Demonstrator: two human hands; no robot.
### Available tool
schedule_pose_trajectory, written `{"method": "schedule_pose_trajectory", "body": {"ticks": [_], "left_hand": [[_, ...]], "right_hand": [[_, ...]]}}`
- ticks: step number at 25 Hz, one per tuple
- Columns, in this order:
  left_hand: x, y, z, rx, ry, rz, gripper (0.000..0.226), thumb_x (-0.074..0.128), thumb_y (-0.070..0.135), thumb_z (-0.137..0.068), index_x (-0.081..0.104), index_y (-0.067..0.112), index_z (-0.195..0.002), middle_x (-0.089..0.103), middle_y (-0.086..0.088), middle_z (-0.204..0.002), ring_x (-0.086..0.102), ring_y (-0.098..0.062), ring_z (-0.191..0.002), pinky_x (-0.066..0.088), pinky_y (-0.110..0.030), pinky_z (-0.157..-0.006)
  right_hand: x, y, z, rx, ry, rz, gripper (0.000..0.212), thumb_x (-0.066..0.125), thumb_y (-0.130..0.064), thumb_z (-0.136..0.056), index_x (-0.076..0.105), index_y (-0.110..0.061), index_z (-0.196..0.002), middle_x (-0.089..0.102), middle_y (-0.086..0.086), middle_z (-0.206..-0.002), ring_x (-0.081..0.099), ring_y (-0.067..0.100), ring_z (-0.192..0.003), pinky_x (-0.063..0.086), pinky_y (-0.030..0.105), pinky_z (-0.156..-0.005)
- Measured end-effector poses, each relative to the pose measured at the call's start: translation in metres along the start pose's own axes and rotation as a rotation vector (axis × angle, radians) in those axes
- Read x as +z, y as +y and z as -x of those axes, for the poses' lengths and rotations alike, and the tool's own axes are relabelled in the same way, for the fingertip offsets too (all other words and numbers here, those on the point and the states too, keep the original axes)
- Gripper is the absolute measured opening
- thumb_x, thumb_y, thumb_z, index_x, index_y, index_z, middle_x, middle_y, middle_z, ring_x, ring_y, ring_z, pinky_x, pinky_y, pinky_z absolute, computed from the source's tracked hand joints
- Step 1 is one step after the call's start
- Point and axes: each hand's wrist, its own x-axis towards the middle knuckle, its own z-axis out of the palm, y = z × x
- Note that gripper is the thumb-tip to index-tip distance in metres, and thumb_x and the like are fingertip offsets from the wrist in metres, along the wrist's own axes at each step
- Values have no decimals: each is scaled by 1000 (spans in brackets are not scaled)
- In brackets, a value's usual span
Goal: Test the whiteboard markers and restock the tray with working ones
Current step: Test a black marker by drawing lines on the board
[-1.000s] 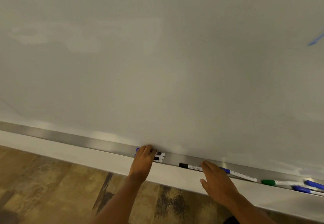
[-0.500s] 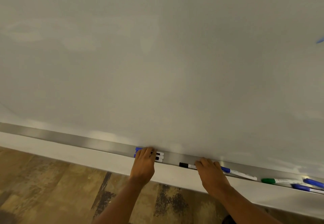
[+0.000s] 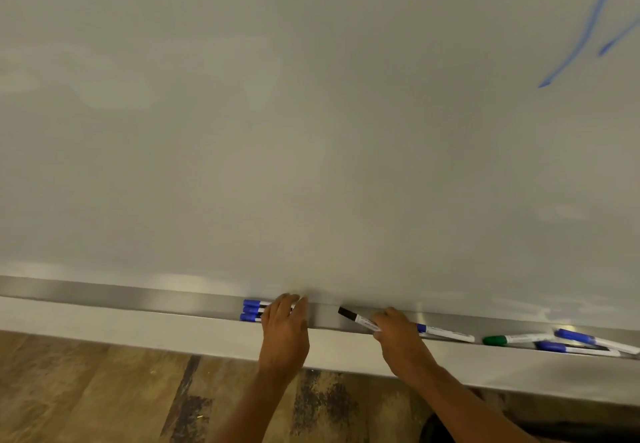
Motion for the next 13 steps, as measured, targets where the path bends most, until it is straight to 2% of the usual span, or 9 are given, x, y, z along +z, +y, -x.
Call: {"method": "schedule_pose_trajectory", "body": {"ticks": [1,3,5,6,9,11,13], "left_hand": [[-1,16,4,-11,36,105,36,73,-7,-92,74,5,-127,73,-17,-129,66,-37,-126,49,-52,-109],[-7,52,7,-124,29,385,28,61,13,-106,71,14,-133,71,-6,-134,64,-20,-127,45,-33,-111],[-22,88,7,-276,-89,663,26,51,35,-110,68,35,-129,73,11,-131,64,2,-120,44,-19,-105],[-31,106,7,-313,-148,802,26,48,40,-110,70,42,-124,76,17,-125,66,7,-116,45,-17,-101],[-59,145,16,-335,-269,1104,32,47,42,-110,78,39,-119,79,13,-120,68,0,-120,47,-29,-101],[-75,153,9,-329,-296,1225,33,48,45,-108,76,37,-123,78,7,-125,69,-9,-123,53,-31,-99],[-85,157,1,-319,-336,1358,32,51,40,-108,75,30,-128,76,-5,-130,70,-21,-126,58,-31,-97]], "right_hand": [[-5,0,8,30,22,-165,27,59,-17,-99,59,-23,-125,62,-2,-118,60,10,-100,49,20,-86],[-17,0,31,35,72,-468,27,55,-21,-102,56,-33,-126,63,-12,-108,61,3,-91,48,13,-76],[-37,0,53,17,110,-647,22,52,-24,-102,55,-43,-113,65,-17,-97,65,3,-84,54,14,-71],[-48,-1,61,26,105,-751,21,51,-23,-103,56,-43,-107,68,-13,-92,66,6,-80,57,17,-70],[-81,-4,86,13,36,-987,23,47,-22,-105,61,-39,-98,69,0,-79,58,11,-58,52,22,-54],[-101,-14,97,13,-50,-1082,16,50,-41,-101,62,-35,-91,63,2,-70,49,9,-51,41,20,-47],[-118,-25,99,23,-121,-1194,32,51,-57,-91,60,-26,-92,54,6,-68,41,11,-47,34,20,-46]]}}
